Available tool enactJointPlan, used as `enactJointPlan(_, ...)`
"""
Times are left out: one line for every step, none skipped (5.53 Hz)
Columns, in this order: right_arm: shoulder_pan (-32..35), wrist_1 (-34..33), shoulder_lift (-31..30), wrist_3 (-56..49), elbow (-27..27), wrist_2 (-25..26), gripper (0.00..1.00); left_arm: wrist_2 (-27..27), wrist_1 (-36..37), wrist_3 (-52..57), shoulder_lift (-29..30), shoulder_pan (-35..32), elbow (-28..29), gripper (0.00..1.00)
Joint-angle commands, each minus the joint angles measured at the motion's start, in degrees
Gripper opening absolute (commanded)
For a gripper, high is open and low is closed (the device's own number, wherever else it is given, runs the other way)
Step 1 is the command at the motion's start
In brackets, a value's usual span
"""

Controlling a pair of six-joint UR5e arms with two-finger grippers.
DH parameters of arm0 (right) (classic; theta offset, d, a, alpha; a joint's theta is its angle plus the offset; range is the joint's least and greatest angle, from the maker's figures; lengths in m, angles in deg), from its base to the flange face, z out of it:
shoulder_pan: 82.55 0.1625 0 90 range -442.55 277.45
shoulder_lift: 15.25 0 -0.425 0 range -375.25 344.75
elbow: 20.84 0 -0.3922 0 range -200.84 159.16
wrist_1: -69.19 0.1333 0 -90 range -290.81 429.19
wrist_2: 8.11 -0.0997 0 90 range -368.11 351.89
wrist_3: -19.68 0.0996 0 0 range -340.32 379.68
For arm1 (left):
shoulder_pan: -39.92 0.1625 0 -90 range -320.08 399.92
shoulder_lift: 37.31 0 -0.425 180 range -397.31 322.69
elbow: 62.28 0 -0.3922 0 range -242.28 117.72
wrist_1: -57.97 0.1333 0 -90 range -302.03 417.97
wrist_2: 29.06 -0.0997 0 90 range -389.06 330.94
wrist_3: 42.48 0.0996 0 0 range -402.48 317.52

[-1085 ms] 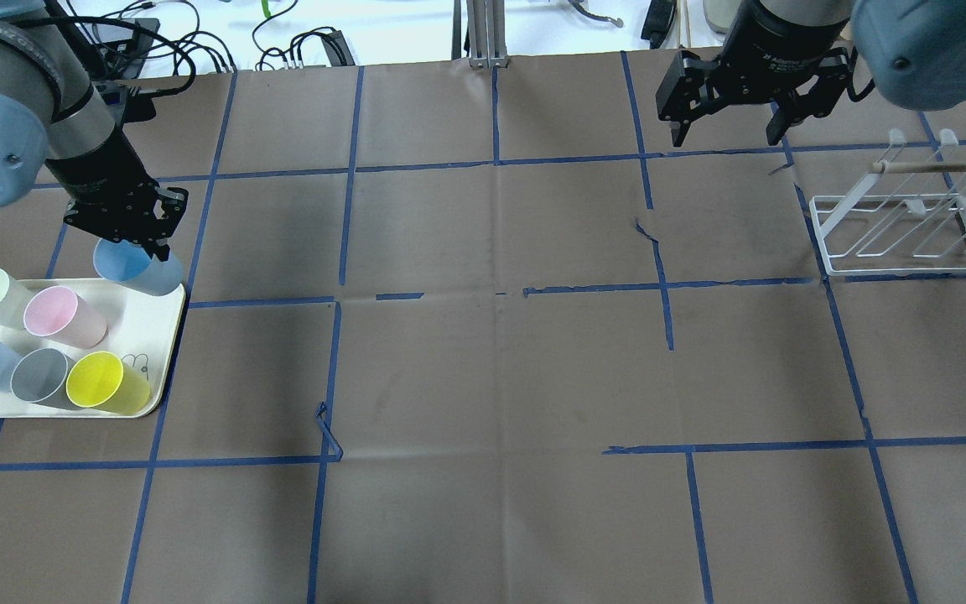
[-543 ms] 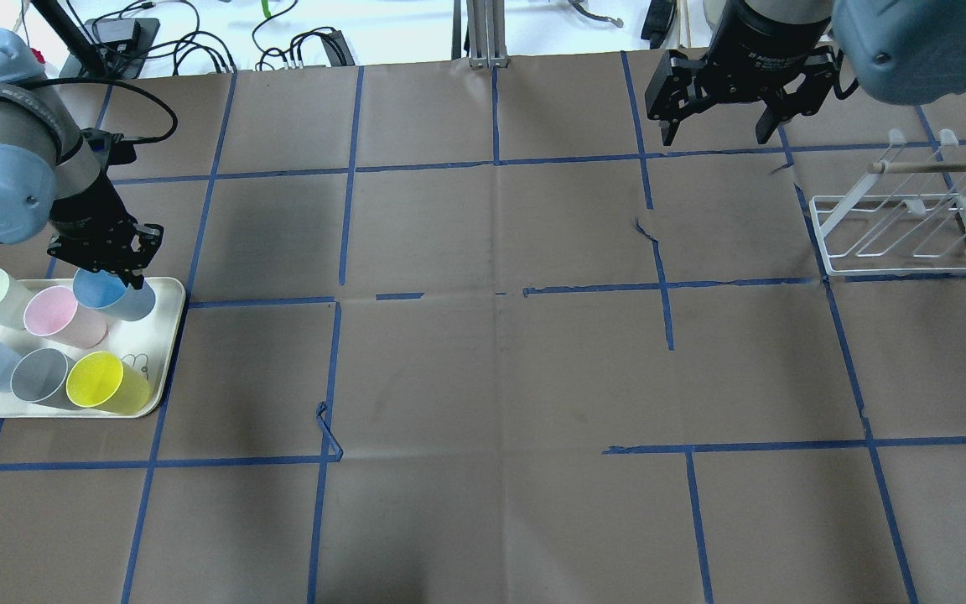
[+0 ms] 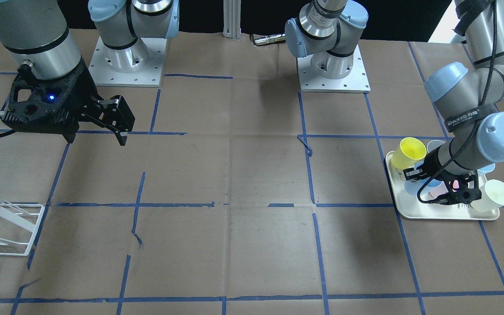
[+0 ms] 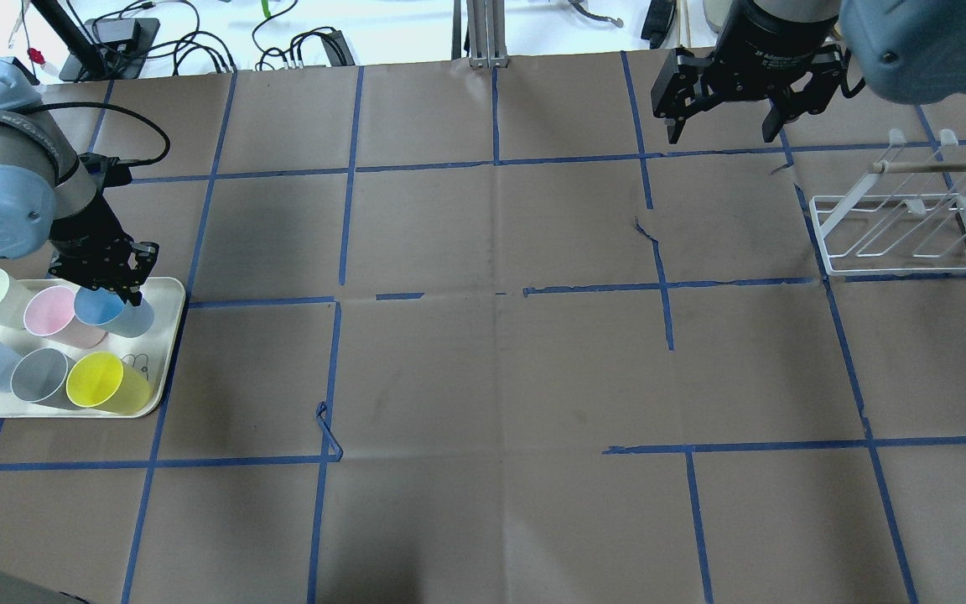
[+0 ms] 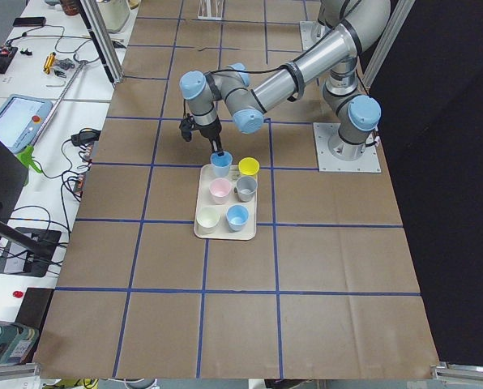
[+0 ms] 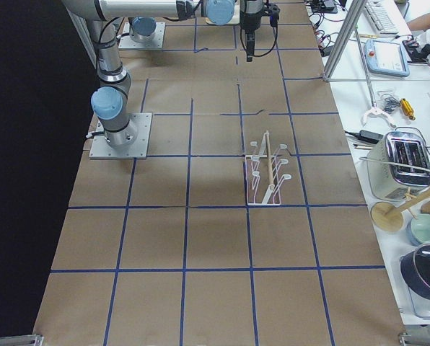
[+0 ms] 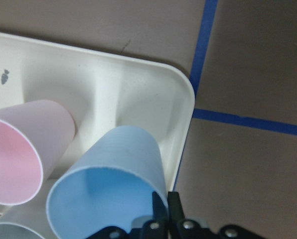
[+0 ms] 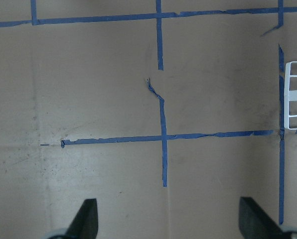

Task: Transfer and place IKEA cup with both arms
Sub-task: 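Lower the cup into the empty tray slot with the left gripper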

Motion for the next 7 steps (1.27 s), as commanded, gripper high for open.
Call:
enactJointPlan(-0.34,0.03,-0.13,-0.07,0.04,0.15,1.0,0.05,0.29,0.15,1.7,0.07,0.8,0.01)
enactJointPlan(-0.43,0.12,-0.21,-0.07,0.04,0.15,1.0,0.05,0.21,0.15,2.23,0.07,0.89,0.03)
enactJointPlan(-0.43,0.12,-0.13,-0.07,0.04,0.15,1.0,0.05,0.2,0.15,2.32,0.07,0.89,0.04)
enactJointPlan(-0.43,0.21,-0.13,-0.07,0.04,0.15,1.0,0.05,0.2,0.24,2.58,0.07,0.89,0.07)
enactJointPlan(-0.43,0.21,-0.13,-0.07,0.13,0.15,1.0,-0.13,0.29,0.24,3.37,-0.01,1.06,0.28)
enactJointPlan(-0.43,0.21,-0.21,-0.07,0.13,0.15,1.0,-0.3,0.29,0.15,3.64,-0.02,1.15,0.82)
enactJointPlan(-0.43,0.21,-0.21,-0.07,0.22,0.15,1.0,-0.39,0.21,0.24,3.64,-0.02,1.41,0.98)
